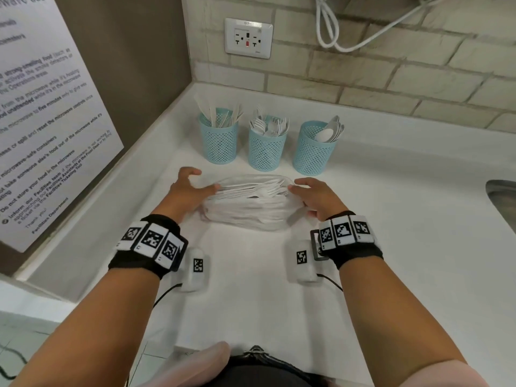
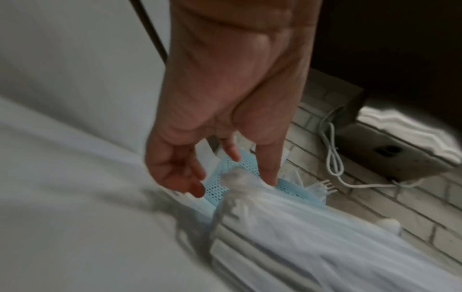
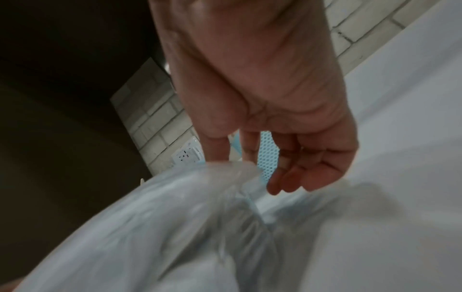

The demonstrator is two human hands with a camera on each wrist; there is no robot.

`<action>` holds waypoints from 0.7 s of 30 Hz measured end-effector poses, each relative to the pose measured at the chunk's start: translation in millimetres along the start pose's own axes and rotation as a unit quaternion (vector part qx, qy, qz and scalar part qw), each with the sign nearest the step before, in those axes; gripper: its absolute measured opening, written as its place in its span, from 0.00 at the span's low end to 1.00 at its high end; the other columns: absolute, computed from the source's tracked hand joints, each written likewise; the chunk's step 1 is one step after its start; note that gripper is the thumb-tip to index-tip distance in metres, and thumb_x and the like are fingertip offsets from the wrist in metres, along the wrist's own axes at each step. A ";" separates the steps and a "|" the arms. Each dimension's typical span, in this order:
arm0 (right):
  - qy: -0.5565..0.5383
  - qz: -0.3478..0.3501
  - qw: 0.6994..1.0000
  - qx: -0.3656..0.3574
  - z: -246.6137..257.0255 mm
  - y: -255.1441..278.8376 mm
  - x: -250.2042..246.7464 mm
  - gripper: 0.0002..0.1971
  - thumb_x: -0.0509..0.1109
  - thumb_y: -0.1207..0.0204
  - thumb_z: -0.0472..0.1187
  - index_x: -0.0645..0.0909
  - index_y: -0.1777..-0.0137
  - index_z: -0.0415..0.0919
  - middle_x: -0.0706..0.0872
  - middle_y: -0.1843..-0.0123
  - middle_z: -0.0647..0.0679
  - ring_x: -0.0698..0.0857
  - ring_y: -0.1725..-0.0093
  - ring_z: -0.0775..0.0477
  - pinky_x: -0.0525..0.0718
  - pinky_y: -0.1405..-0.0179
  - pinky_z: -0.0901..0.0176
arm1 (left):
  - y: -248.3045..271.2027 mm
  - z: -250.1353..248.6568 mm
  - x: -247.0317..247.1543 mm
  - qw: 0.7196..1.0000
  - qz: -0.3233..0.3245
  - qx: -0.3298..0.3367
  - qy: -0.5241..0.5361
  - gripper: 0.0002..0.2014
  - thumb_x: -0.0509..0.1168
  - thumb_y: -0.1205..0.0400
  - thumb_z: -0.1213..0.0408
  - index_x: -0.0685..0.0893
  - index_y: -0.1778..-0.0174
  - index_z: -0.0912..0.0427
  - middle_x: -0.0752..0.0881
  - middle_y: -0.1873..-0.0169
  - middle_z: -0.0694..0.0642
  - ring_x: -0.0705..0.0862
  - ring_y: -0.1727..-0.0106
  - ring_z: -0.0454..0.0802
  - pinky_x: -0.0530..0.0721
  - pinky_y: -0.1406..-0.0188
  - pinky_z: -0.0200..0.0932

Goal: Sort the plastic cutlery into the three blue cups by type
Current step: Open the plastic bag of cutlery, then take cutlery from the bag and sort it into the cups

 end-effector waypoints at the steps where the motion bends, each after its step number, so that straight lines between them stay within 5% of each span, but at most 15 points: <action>1: 0.012 -0.011 0.999 -0.036 4.2 -2.6 1.7 0.17 0.72 0.26 0.49 0.82 0.39 0.46 0.82 0.47 0.49 0.79 0.51 0.50 0.75 0.57 0.61 | -0.6 -7.4 4.1 0.999 0.006 0.039 -0.019 0.15 0.72 0.25 0.54 0.75 0.48 0.48 0.78 0.58 0.53 0.75 0.58 0.51 0.76 0.57 0.43; 3: 0.050 -0.056 0.994 -0.081 12.0 -3.6 2.1 0.14 0.73 0.27 0.46 0.87 0.47 0.39 0.85 0.52 0.46 0.81 0.50 0.48 0.77 0.49 0.57 | 1.9 -18.6 13.9 0.993 0.031 0.088 -0.069 0.05 0.70 0.23 0.65 0.81 0.56 0.51 0.79 0.60 0.49 0.76 0.54 0.48 0.74 0.58 0.40; 6: 0.090 -0.110 0.986 -0.091 16.6 -2.1 -2.8 0.15 0.71 0.25 0.44 0.85 0.62 0.31 0.85 0.63 0.40 0.80 0.58 0.42 0.77 0.54 0.55 | 4.1 -22.5 13.6 0.986 -0.001 0.116 -0.117 0.10 0.63 0.20 0.74 0.88 0.52 0.60 0.85 0.52 0.54 0.80 0.52 0.46 0.75 0.52 0.35; 8: 0.052 -0.115 0.989 -0.078 16.4 -1.9 -5.0 0.17 0.68 0.23 0.44 0.83 0.68 0.32 0.82 0.65 0.42 0.78 0.60 0.43 0.77 0.55 0.54 | 4.7 -23.6 6.0 0.988 -0.037 0.115 -0.093 0.12 0.60 0.19 0.76 0.89 0.51 0.61 0.87 0.49 0.58 0.83 0.54 0.48 0.78 0.55 0.34; 10: 0.024 -0.103 0.992 -0.063 15.6 -1.3 -3.9 0.19 0.65 0.21 0.44 0.79 0.74 0.40 0.81 0.67 0.44 0.78 0.59 0.43 0.80 0.53 0.50 | 5.8 -27.4 5.5 0.985 -0.050 0.114 -0.118 0.11 0.61 0.19 0.74 0.88 0.49 0.61 0.86 0.45 0.59 0.84 0.46 0.53 0.79 0.47 0.38; 12: -0.001 -0.079 0.995 -0.061 15.4 -0.4 -0.3 0.16 0.64 0.20 0.42 0.79 0.71 0.43 0.81 0.67 0.47 0.78 0.59 0.43 0.80 0.60 0.53 | 9.1 -36.6 12.4 0.964 -0.064 0.141 -0.218 0.10 0.65 0.20 0.68 0.87 0.46 0.58 0.82 0.40 0.59 0.79 0.38 0.57 0.74 0.37 0.44; 14: -0.046 -0.050 0.997 -0.047 14.8 3.7 2.1 0.03 0.67 0.23 0.40 0.79 0.56 0.42 0.82 0.60 0.47 0.79 0.60 0.46 0.77 0.66 0.60 | 17.0 -53.7 23.5 0.934 -0.066 0.211 -0.282 0.08 0.67 0.21 0.64 0.87 0.47 0.55 0.79 0.42 0.60 0.76 0.38 0.59 0.72 0.40 0.43; 16: -0.082 -0.005 0.996 -0.025 11.6 6.8 3.0 0.11 0.70 0.26 0.35 0.74 0.47 0.45 0.80 0.57 0.47 0.78 0.59 0.49 0.76 0.66 0.61 | 23.3 -67.0 41.3 0.922 -0.006 0.270 -0.279 0.08 0.66 0.21 0.66 0.89 0.49 0.58 0.84 0.48 0.58 0.81 0.45 0.54 0.73 0.48 0.37; 21: 0.009 0.068 0.997 -0.037 14.4 17.9 1.8 0.11 0.67 0.26 0.30 0.81 0.58 0.49 0.77 0.62 0.48 0.75 0.58 0.51 0.77 0.65 0.63 | 26.1 -74.2 74.8 0.894 0.090 0.286 -0.332 0.11 0.68 0.20 0.63 0.87 0.44 0.62 0.87 0.48 0.57 0.84 0.46 0.53 0.73 0.50 0.36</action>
Point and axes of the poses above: each hand's wrist, its own y-axis away from the middle knuckle, its own x-axis out of the palm, z = x × y, the point moved 6 cm from there along -y, towards the middle knuckle
